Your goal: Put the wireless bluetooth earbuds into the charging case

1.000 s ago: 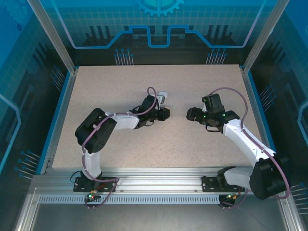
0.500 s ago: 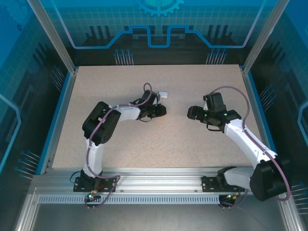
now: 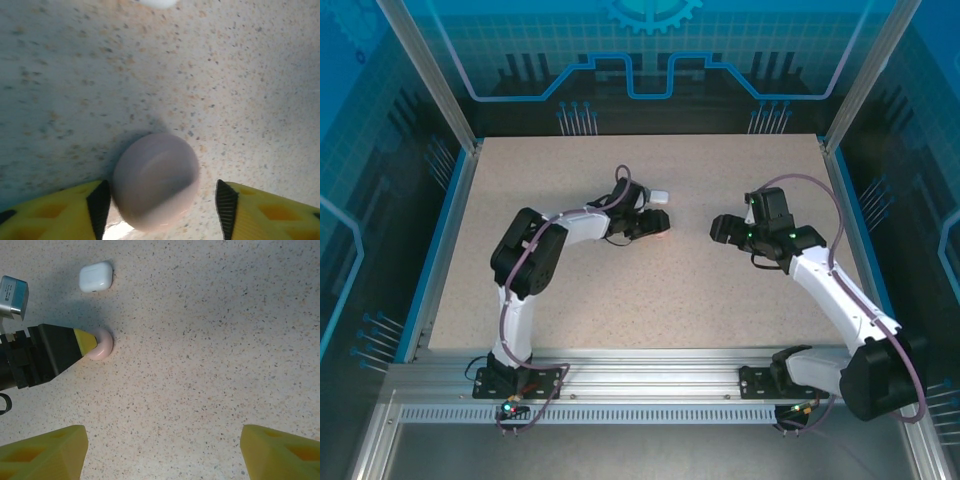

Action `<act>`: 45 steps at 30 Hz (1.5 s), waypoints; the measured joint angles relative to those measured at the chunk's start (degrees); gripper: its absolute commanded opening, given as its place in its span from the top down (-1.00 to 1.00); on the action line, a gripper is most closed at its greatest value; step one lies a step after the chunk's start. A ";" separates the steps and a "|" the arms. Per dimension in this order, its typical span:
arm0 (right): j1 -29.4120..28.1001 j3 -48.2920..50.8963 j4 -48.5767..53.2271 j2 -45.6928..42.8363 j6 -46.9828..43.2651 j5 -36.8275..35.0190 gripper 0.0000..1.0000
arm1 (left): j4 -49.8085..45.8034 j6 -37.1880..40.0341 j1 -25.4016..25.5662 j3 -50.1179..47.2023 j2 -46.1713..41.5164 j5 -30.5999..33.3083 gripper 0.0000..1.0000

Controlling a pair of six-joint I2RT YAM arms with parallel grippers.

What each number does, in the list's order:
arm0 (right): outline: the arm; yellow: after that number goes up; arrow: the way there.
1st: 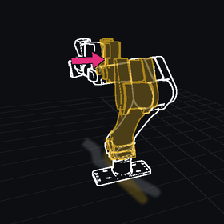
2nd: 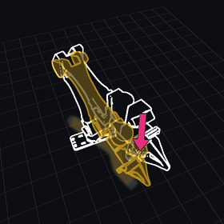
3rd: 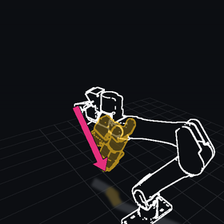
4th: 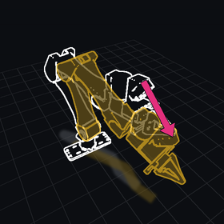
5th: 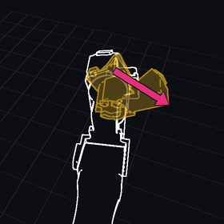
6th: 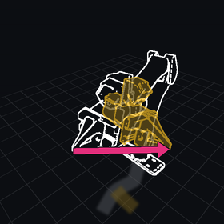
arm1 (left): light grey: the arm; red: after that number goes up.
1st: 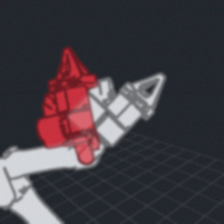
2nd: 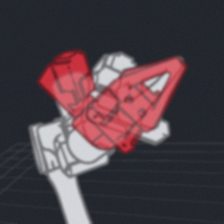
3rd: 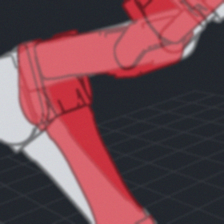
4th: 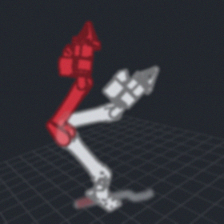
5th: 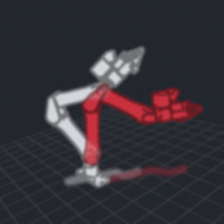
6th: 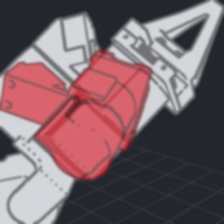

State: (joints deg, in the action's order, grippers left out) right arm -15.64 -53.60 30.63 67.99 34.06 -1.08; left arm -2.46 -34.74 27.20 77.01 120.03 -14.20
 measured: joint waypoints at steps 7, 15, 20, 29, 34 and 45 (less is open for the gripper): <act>1.57 -0.72 1.64 -1.49 -0.83 -0.20 -1.00 | -6.25 2.16 -5.88 -3.65 -5.88 7.76 -0.68; 3.78 -4.09 3.52 -1.99 -2.89 -3.48 -1.00 | -7.61 8.33 -7.30 -8.41 -19.32 18.21 -0.97; 3.80 -2.91 -0.13 -2.40 -3.58 -9.99 -1.00 | 4.96 15.17 -7.15 -20.39 -32.02 22.95 -0.97; 3.78 6.64 -11.52 -1.51 -6.34 -19.26 -1.00 | 27.96 35.01 -6.99 -45.31 -46.49 29.11 -0.98; 3.76 7.50 -17.27 2.23 -10.27 -26.67 -1.00 | 32.68 39.34 -11.98 -51.98 -51.45 32.74 -0.98; 4.26 17.14 -35.23 9.66 -20.26 -35.91 -1.00 | 47.12 40.13 -16.85 -61.68 -43.78 32.09 -0.98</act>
State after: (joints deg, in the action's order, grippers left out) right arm -11.38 -36.47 -4.60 77.65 13.80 -36.99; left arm 44.66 5.39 10.35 15.33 76.25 17.89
